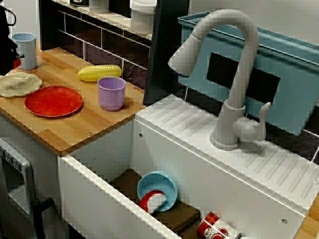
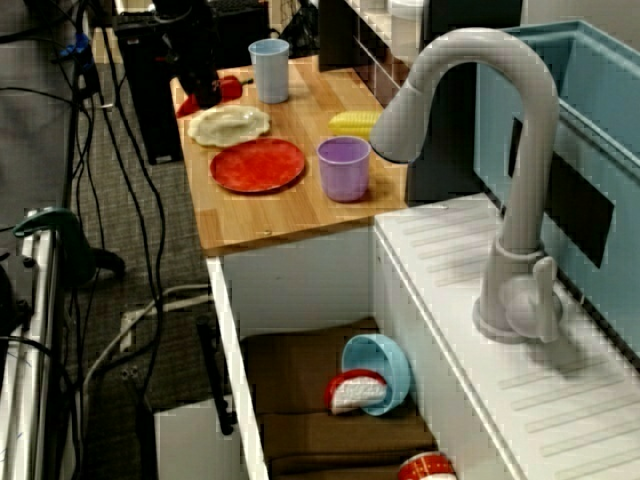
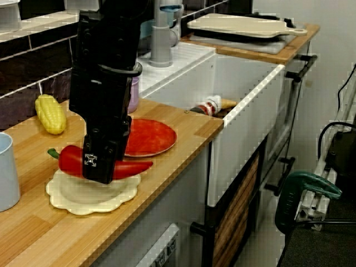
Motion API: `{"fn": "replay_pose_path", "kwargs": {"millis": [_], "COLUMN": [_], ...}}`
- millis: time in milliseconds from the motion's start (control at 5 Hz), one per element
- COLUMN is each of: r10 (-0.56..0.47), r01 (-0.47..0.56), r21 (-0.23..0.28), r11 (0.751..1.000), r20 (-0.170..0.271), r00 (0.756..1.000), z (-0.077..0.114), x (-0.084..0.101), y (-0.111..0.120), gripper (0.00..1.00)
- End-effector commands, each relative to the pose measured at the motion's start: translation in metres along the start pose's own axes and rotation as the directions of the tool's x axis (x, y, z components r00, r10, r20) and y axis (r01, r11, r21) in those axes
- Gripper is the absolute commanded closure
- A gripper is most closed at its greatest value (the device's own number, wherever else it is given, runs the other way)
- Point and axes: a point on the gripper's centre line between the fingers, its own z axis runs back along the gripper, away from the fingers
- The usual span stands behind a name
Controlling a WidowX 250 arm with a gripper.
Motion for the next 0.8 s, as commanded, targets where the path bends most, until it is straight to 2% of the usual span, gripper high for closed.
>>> {"fn": "replay_pose_path", "kwargs": {"millis": [0, 200, 600], "r10": [0.001, 0.008, 0.023], "r01": [-0.001, -0.008, -0.023], "r21": [0.023, 0.017, 0.003], "r11": [1.0, 1.0, 1.0], "r20": [0.019, 0.017, -0.037], "r00": [1.0, 1.0, 0.999], "z": [-0.0032, 0.0009, 0.0], "x": [0.0063, 0.0073, 0.0151], "y": [0.0019, 0.0019, 0.002], "gripper": [1.0, 0.0, 0.0]}}
